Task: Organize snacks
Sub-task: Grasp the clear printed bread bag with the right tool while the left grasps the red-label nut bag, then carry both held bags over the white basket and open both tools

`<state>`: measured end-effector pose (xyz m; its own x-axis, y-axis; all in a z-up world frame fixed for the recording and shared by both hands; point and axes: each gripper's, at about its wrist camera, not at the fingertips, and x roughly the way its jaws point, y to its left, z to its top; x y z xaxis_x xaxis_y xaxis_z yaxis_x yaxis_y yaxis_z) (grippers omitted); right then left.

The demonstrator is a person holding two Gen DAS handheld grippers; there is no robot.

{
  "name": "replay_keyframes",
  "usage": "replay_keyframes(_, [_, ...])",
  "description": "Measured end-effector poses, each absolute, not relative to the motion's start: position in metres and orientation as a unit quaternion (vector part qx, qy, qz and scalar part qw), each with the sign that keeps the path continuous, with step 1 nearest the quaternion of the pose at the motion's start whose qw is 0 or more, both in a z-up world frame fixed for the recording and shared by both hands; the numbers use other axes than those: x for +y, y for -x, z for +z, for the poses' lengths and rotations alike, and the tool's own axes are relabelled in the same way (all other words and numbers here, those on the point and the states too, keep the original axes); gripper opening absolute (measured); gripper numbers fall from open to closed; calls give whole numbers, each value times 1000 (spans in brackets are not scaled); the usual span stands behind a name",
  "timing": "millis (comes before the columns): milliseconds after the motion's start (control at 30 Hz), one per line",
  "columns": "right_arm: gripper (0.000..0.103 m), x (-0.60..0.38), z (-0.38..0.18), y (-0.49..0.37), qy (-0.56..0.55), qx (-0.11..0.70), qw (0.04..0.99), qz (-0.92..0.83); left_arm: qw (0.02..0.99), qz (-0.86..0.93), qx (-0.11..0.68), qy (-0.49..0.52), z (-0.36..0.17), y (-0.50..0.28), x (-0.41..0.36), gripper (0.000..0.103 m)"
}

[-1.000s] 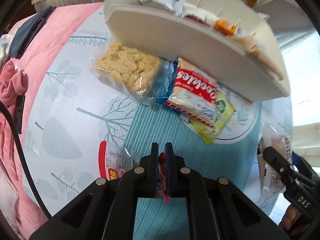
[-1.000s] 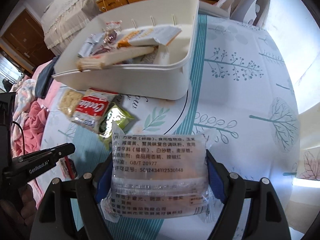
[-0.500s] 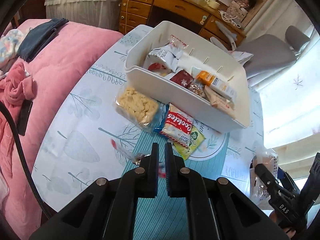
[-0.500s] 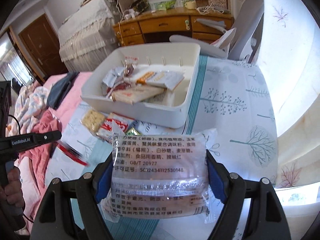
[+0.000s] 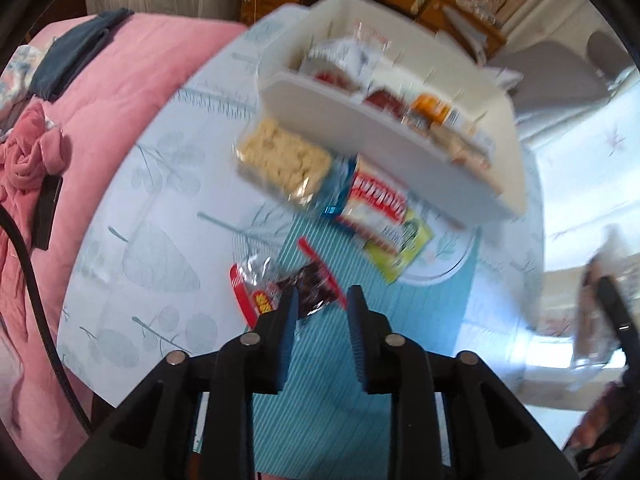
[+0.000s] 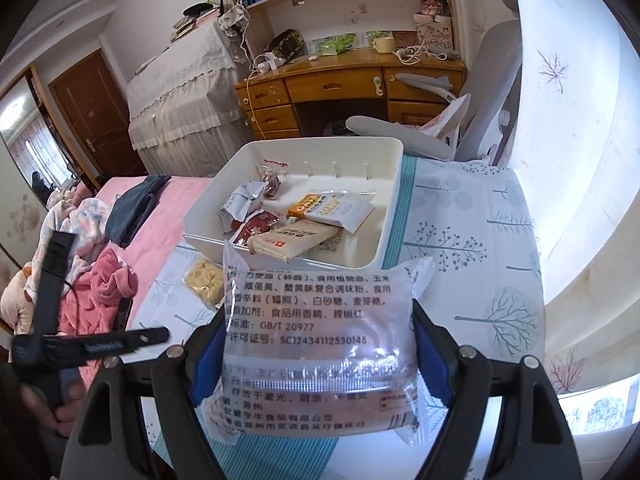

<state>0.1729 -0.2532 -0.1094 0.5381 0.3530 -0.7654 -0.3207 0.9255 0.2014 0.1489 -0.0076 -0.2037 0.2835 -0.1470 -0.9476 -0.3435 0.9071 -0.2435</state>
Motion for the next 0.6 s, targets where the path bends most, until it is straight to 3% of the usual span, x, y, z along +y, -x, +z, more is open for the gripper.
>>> replay_keyframes(133, [81,-251,-111,-175,-5,446,874,192,761,52,623,174,-233,-159,-16,36])
replay_keyframes(200, [81,-250,-112,-177,-2,449,873,191,758,44,631,160,-243,-164,-21,53])
replay_keyframes(233, [81,-250,-113,-178,1,450,873,189,756,36,637,147,-249,-166,-24,56])
replay_keyframes(600, [81,-252,-106,-197,5,447,879,168,742,-6,668,47,-279,-186,-37,62])
